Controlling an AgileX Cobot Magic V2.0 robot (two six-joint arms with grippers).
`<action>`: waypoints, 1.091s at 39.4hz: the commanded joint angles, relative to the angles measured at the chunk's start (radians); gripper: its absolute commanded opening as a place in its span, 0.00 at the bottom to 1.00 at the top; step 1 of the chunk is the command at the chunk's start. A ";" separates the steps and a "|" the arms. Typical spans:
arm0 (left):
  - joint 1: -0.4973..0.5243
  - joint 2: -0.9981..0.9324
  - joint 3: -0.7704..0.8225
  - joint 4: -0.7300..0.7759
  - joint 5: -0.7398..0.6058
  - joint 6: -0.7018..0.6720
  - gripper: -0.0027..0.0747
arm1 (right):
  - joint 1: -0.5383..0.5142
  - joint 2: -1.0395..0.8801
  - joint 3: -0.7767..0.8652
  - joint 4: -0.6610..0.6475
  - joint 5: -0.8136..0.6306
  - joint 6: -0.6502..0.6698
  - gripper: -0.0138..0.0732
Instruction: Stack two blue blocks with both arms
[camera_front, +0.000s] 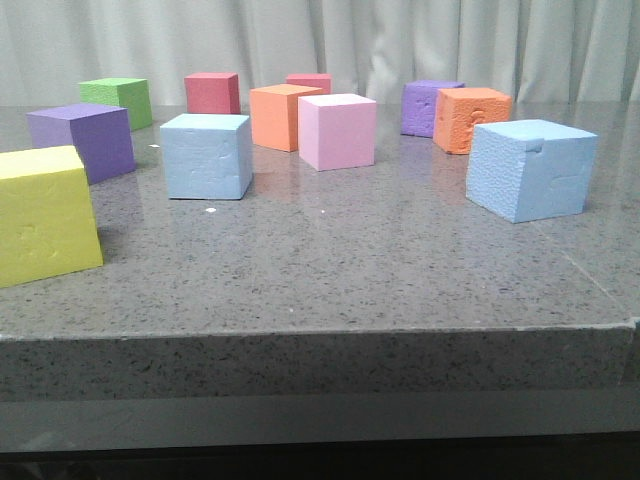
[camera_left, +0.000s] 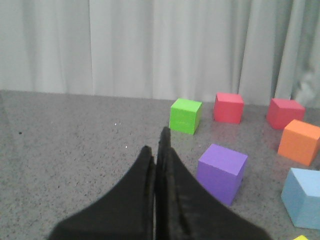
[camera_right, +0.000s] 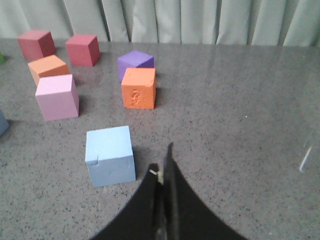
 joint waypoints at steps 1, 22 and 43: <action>0.001 0.063 -0.066 0.002 -0.037 -0.008 0.01 | -0.008 0.051 -0.046 0.000 -0.047 -0.001 0.08; 0.001 0.078 -0.066 -0.002 -0.053 -0.008 0.70 | -0.008 0.060 -0.044 0.000 -0.051 -0.001 0.49; 0.001 0.078 -0.066 -0.002 -0.048 -0.008 0.91 | -0.008 0.172 -0.087 0.006 -0.150 -0.001 0.90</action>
